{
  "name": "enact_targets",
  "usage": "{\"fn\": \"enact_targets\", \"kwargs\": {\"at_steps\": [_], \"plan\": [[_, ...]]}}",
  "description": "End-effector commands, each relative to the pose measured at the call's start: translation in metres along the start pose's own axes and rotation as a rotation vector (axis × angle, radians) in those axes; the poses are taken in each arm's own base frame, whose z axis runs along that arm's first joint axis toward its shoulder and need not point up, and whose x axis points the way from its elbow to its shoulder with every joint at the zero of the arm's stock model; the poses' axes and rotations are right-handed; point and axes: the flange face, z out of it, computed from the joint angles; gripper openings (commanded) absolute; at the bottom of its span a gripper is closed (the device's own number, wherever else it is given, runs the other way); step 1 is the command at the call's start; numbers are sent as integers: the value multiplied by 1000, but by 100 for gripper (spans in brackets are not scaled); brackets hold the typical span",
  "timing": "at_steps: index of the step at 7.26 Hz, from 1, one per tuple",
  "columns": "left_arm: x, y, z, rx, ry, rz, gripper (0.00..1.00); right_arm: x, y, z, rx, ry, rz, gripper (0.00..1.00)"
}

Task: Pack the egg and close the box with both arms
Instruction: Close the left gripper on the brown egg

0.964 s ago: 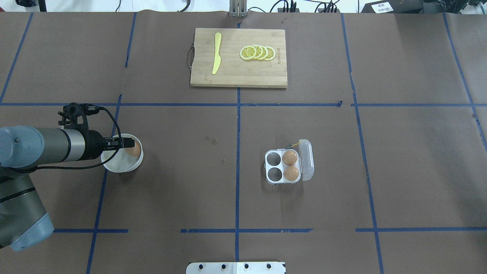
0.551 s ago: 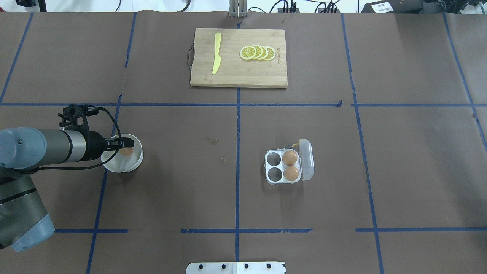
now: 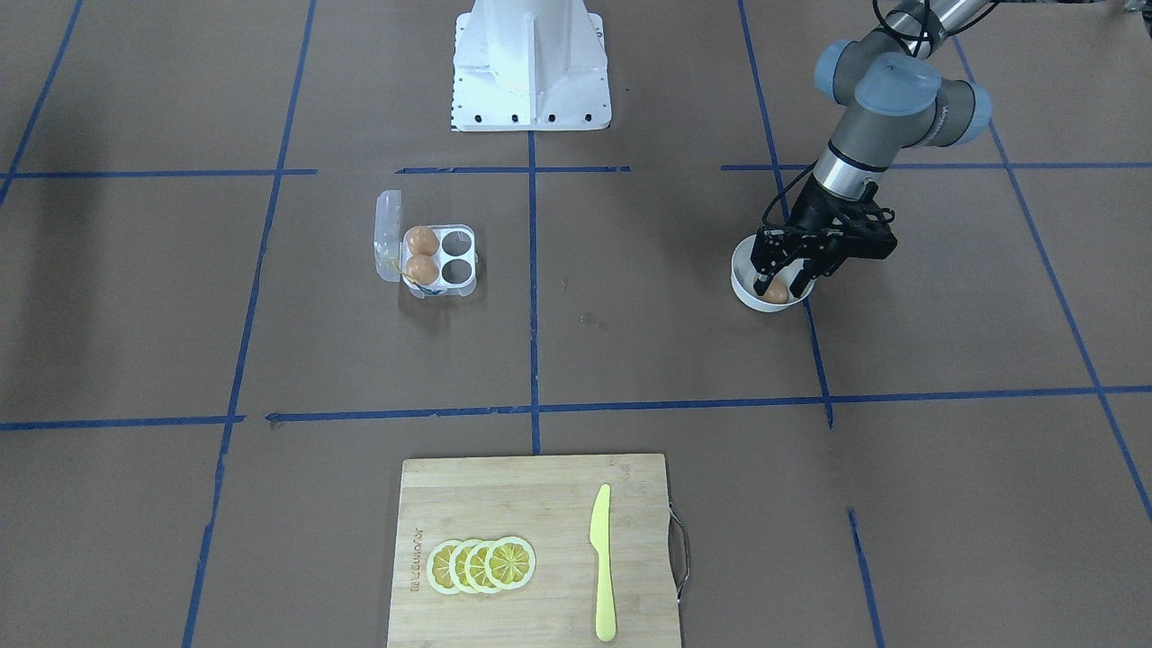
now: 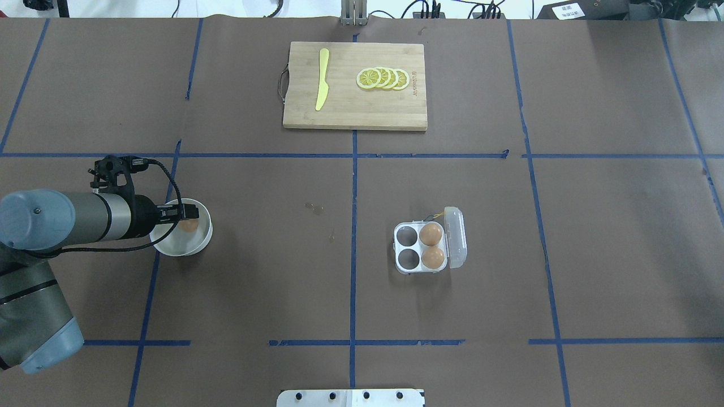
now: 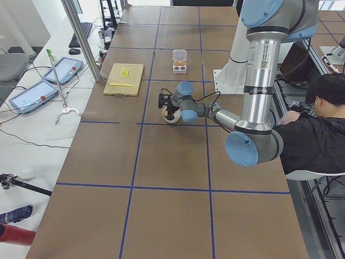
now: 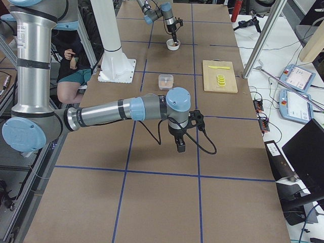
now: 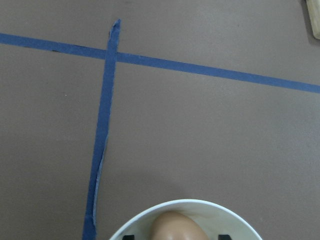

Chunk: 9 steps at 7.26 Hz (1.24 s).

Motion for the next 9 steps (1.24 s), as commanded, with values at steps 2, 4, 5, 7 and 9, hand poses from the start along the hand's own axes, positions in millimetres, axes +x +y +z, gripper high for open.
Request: {"fn": "enact_targets", "kwargs": {"at_steps": [2, 4, 5, 7, 9], "plan": [[0, -1, 1, 12, -8, 0, 62, 0, 0, 0, 0, 0, 0, 100], [0, -1, 0, 13, -7, 0, 61, 1, 0, 1, -1, 0, 1, 100], [2, -1, 1, 12, -5, 1, 61, 1, 0, 1, -2, 0, 2, 100], [2, 0, 0, 12, -3, 2, 60, 1, 0, 1, -2, 0, 2, 100], [3, 1, 1, 11, -3, 3, 59, 1, 0, 1, -2, 0, 2, 100]]}}
